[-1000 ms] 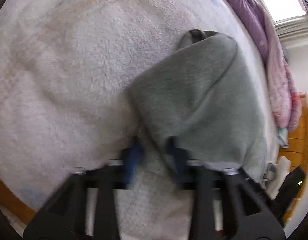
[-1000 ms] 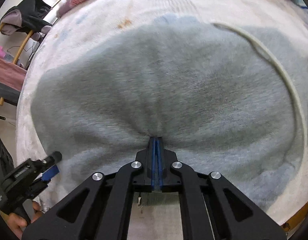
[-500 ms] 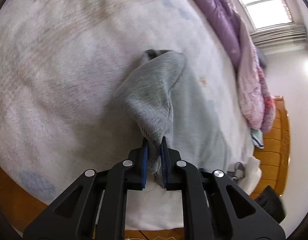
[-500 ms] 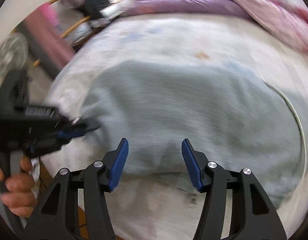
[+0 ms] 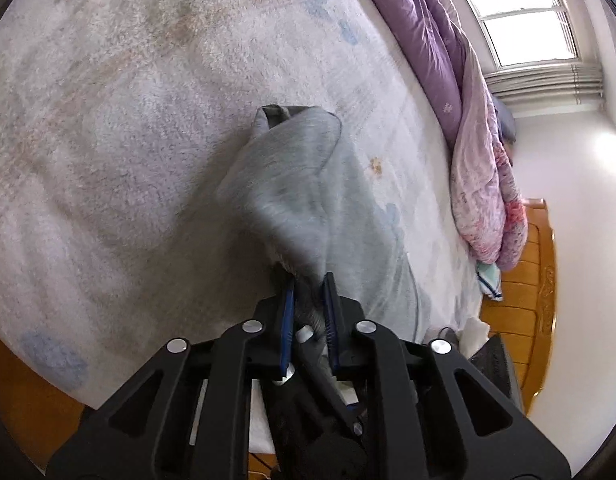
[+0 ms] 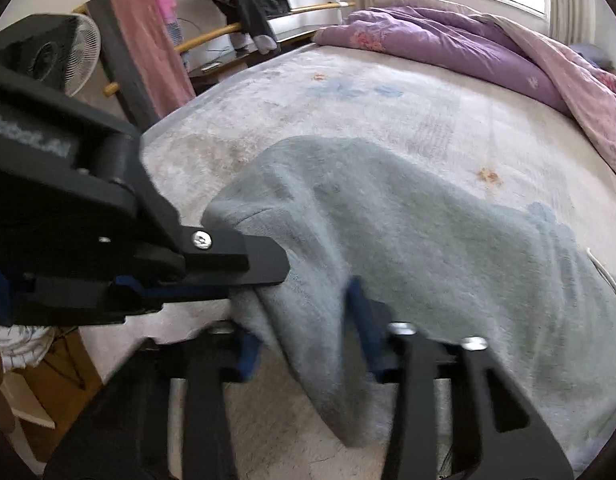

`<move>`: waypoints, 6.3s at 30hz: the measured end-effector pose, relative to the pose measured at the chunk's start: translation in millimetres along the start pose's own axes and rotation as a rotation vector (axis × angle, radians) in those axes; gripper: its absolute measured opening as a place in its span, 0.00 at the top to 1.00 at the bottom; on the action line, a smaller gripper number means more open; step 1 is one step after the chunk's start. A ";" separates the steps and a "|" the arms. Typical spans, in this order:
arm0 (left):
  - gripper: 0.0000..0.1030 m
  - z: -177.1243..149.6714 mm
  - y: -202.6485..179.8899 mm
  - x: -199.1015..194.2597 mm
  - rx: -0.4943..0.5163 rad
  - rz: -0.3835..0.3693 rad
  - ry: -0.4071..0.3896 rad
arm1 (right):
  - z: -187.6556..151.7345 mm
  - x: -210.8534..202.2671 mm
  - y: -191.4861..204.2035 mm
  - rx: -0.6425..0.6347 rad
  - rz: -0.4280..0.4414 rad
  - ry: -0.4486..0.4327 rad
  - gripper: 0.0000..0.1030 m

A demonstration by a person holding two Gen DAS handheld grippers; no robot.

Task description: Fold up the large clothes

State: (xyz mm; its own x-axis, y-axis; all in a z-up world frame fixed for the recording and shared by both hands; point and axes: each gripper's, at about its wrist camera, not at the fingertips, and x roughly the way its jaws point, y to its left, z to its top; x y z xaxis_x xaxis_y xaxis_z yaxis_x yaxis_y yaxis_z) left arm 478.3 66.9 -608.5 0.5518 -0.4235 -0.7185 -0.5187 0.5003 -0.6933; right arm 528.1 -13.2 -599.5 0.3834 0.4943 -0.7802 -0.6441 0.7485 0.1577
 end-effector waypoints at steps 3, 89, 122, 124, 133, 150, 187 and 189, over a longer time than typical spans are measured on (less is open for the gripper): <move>0.78 -3.4 -14.7 -23.5 0.044 -0.038 -0.077 | 2.8 -3.2 -22.3 0.115 0.064 0.008 0.93; 0.45 -128.4 -98.2 191.7 0.405 0.192 0.288 | -218.3 -108.7 -334.0 1.354 0.101 0.015 0.44; 0.63 -130.9 -115.7 156.7 0.437 0.090 0.165 | -159.2 -83.5 -339.7 1.213 0.230 -0.141 0.82; 0.66 -129.0 -129.7 145.2 0.463 0.085 0.128 | -139.3 -95.7 -335.6 1.143 0.211 -0.142 0.83; 0.71 -127.9 -203.2 75.3 0.493 -0.035 0.015 | -54.3 -184.1 -326.1 0.864 0.212 -0.243 0.83; 0.84 -210.7 -387.5 70.2 0.708 -0.317 -0.123 | -7.1 -369.6 -435.4 0.673 0.268 -0.606 0.83; 0.38 -311.7 -392.2 240.0 0.805 -0.098 0.125 | -251.2 -390.7 -530.6 1.045 -0.340 -0.135 0.68; 0.38 -313.7 -391.2 237.6 0.803 -0.082 0.110 | -230.4 -397.1 -520.0 0.989 -0.310 -0.184 0.68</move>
State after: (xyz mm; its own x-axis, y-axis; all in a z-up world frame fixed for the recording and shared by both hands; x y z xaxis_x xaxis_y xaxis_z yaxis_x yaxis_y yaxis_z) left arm 607.4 -466.4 -525.6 0.4788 -0.5328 -0.6978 0.1703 0.8361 -0.5216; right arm 558.2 -700.6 -511.2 0.5868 0.2172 -0.7800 0.2946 0.8400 0.4556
